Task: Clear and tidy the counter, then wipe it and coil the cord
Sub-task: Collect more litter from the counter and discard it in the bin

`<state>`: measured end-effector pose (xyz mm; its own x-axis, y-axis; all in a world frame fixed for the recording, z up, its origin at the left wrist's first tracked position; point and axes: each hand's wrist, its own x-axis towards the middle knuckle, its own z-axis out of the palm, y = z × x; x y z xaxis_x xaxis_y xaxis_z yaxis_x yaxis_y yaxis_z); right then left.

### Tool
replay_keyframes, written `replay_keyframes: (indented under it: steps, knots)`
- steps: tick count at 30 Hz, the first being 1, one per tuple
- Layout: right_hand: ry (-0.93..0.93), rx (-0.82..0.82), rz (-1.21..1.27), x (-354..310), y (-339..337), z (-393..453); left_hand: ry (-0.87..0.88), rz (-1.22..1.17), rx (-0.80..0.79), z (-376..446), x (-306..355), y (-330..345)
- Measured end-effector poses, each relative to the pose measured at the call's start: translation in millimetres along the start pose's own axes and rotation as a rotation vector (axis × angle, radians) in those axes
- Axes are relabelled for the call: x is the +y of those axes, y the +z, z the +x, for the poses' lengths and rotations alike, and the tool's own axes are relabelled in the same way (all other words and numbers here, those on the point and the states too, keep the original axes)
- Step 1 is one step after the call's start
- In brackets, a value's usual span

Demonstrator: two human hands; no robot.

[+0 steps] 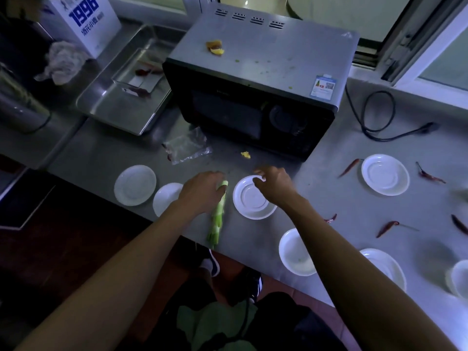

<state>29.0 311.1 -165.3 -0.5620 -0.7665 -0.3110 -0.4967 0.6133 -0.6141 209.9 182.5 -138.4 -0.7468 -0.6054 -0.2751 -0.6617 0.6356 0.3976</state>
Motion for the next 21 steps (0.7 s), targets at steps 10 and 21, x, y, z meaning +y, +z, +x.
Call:
replay_keyframes:
  steps: [10, 21]
  knots:
    - [0.077, -0.053, -0.121, -30.8, 31.0, 72.0, 0.049, -0.147, -0.034, 73.2, -51.3, -5.4]
    - [0.166, 0.024, -0.421, -48.2, 59.0, 115.6, 0.252, 0.008, -0.197, 137.9, -86.4, -19.5]
